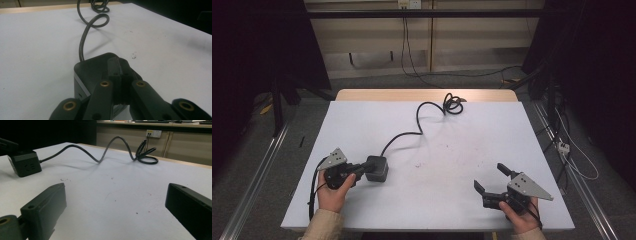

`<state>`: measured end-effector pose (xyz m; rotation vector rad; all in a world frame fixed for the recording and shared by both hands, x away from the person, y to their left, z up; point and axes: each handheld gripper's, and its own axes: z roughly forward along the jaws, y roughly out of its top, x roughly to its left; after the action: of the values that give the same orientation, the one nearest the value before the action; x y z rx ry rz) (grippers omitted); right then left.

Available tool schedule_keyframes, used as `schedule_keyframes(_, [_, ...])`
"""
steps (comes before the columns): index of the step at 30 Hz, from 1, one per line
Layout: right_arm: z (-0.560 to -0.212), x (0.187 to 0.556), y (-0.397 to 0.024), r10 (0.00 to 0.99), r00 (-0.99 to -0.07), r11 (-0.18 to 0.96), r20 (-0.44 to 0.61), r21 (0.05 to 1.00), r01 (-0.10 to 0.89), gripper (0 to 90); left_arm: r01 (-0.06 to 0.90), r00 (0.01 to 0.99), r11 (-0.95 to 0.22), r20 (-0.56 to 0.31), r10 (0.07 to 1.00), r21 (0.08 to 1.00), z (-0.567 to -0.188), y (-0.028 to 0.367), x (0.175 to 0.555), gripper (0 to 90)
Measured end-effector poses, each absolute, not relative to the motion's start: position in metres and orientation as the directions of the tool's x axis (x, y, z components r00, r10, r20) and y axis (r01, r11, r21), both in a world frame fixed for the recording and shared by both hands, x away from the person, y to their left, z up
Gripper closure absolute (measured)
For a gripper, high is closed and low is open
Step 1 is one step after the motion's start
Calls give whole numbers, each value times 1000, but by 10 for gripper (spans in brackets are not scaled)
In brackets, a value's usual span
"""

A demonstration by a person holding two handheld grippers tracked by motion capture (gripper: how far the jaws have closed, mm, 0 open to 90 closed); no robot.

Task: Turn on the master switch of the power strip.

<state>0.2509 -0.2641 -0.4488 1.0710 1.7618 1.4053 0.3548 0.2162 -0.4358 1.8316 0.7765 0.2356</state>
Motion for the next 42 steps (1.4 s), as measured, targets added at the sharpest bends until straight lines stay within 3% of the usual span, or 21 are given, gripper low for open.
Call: schedule_keyframes(42, [-448, 251, -264, 885, -465, 91, 13, 976, 200, 28, 400, 761, -206, -198, 618, 893, -436, 216, 354, 900])
